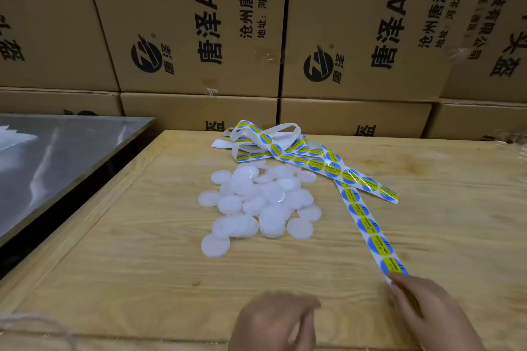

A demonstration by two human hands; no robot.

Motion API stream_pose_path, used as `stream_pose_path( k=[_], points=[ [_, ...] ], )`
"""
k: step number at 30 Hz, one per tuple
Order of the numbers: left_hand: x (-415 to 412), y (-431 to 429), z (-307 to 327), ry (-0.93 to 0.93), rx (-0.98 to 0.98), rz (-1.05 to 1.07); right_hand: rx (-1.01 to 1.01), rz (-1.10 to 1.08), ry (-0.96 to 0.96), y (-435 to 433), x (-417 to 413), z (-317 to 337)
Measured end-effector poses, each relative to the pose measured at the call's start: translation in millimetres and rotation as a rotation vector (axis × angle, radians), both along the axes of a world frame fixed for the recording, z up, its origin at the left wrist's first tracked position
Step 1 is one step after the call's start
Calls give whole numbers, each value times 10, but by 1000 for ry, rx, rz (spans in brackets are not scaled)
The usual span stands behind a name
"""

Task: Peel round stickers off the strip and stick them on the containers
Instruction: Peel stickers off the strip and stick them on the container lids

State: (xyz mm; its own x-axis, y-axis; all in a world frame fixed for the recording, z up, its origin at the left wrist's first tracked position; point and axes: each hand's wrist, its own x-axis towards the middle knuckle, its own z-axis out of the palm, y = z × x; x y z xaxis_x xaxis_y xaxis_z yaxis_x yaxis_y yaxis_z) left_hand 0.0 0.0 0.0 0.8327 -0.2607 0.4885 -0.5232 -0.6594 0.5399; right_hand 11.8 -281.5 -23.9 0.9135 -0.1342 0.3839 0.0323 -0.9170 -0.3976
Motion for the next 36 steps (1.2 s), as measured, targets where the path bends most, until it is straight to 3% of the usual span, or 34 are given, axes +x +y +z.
stream_pose_path(
  k=[2,6,13,18,28,36],
  points=[
    [221,-59,52,-89,-72,-80,52,23,16,194,252,68],
    [791,-234,-68,179,25,-43,83,36,126,291,797,46],
    [1242,-397,-257,140,69,-78,111,49,113,616,1330,-27],
    [1320,-401,-298,93,67,-131,246,3,99,815,1368,-48],
    [1362,-481,-274,85,410,-171,319,126,96,859,1245,25],
    [1330,-530,-236,86,311,-198,324,132,66,857,1238,35]
  ],
)
